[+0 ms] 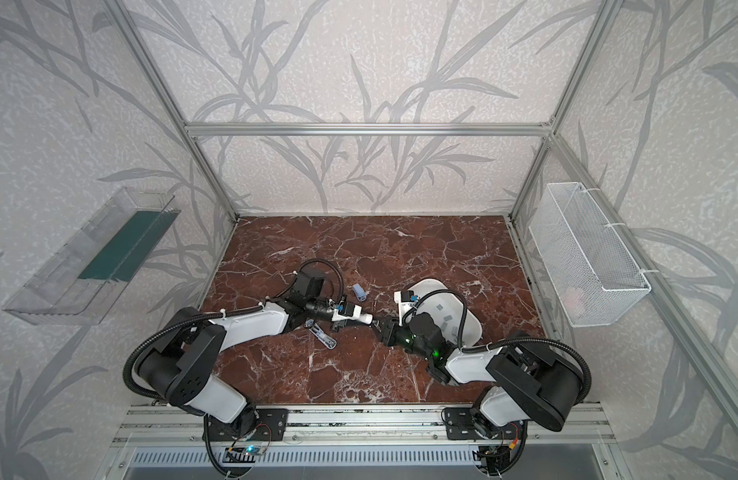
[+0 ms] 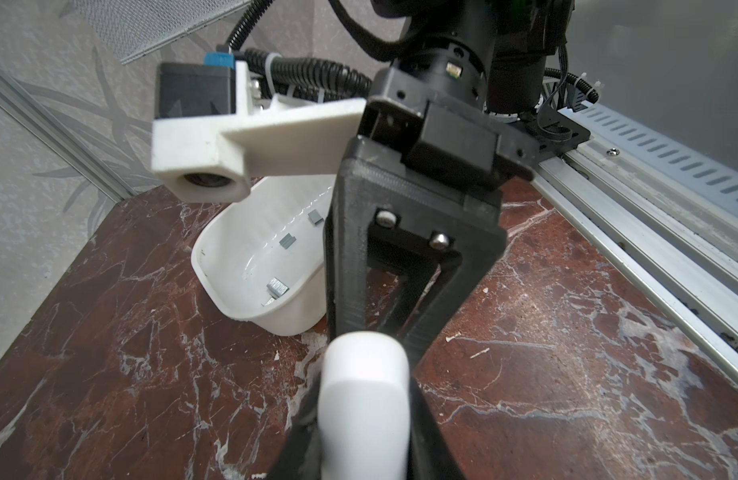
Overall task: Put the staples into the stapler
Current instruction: 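Hold the opened white stapler with right gripper while left gripper releases and withdraws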
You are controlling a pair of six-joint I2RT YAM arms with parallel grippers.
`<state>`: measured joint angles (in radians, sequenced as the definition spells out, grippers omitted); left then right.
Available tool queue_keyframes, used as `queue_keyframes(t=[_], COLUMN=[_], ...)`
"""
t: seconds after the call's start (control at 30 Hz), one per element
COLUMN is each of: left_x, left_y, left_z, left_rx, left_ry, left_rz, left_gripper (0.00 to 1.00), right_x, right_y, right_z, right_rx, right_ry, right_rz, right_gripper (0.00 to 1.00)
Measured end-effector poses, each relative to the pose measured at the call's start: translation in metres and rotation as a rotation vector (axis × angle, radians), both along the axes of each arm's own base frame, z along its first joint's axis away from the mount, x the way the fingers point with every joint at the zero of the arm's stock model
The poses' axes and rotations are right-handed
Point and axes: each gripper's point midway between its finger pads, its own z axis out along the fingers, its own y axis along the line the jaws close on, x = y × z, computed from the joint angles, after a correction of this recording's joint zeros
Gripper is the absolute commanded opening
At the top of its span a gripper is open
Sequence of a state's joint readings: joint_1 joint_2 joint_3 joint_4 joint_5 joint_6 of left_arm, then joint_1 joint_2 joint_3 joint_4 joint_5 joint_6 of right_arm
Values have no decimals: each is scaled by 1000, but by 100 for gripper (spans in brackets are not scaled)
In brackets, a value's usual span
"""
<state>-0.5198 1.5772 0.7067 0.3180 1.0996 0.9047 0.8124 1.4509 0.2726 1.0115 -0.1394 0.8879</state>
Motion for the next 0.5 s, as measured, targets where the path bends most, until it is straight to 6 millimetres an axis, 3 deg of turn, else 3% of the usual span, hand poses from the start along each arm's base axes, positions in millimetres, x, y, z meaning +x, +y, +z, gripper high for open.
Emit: queue_keyframes(t=[0.5], left_x=[8], left_y=[9], left_z=[8], left_rx=[-91], left_ry=[16], left_rz=[62], left_gripper=[2], right_x=[10], right_y=[10], right_z=[9], right_rx=[171], right_ry=[-2], right_rz=[-15], right_gripper=[18])
